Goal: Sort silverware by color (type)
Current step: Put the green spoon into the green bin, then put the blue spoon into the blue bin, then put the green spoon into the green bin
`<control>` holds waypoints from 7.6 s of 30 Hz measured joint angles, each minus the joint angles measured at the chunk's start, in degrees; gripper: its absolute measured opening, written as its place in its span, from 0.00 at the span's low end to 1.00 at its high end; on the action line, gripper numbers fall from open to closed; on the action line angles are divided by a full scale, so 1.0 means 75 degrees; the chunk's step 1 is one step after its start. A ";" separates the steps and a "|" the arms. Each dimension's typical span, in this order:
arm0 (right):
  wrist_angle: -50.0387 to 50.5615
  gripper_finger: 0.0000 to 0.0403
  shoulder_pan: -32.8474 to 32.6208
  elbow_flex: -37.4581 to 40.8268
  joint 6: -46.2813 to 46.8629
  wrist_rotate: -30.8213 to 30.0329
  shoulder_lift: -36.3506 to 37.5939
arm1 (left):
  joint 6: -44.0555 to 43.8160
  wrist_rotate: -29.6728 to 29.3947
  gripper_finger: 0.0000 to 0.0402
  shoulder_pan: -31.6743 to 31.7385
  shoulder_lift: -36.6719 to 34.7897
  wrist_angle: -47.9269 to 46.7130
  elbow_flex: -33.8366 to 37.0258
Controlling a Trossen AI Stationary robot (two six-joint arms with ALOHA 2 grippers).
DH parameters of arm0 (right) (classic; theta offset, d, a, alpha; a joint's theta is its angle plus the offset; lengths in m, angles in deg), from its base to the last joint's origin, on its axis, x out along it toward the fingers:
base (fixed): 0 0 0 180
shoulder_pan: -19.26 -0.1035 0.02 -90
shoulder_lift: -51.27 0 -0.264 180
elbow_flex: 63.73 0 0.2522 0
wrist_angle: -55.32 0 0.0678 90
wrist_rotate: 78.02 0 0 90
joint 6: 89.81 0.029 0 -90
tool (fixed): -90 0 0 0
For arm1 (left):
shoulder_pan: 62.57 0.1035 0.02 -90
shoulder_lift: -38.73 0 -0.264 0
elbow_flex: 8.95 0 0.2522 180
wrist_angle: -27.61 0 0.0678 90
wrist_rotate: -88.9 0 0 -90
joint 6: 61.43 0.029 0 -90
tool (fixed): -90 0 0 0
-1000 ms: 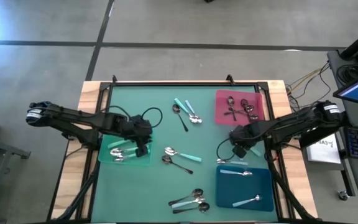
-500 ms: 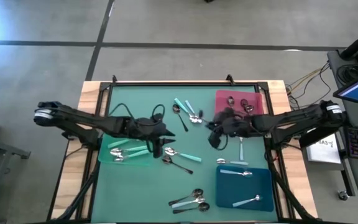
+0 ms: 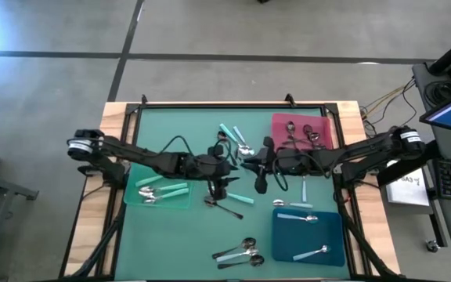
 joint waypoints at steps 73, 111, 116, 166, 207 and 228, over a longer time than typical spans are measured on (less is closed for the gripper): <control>0.8235 0.39 -0.0670 0.1122 0.7445 0.1145 -0.0272 | -0.5415 0.0402 0.37 -0.0776 -0.3579 -1.1495 0.0230; 0.7928 0.15 -0.1306 0.2282 0.8608 0.1326 0.0137 | -0.5301 -0.0487 0.36 -0.0776 -0.3588 -1.1332 0.0230; 0.8093 0.05 -0.1306 0.1981 0.8036 0.1446 0.0211 | -0.5383 -0.0685 0.36 -0.0776 -0.3588 -1.1053 0.0230; 0.9245 0.41 -0.5764 -0.1472 0.9263 0.2464 -0.0769 | 0.0443 0.0813 0.36 -0.0361 0.2661 -0.5030 -0.2477; 0.9227 0.32 -0.5052 -0.1595 0.7753 0.1872 -0.0763 | -0.1418 0.0963 0.02 0.0052 0.0579 -1.0478 -0.3640; 0.5492 0.33 -0.2075 -0.1775 0.3246 -0.0701 -0.0778 | -0.6190 0.1545 0.09 -0.0231 -0.4547 -1.0098 0.2329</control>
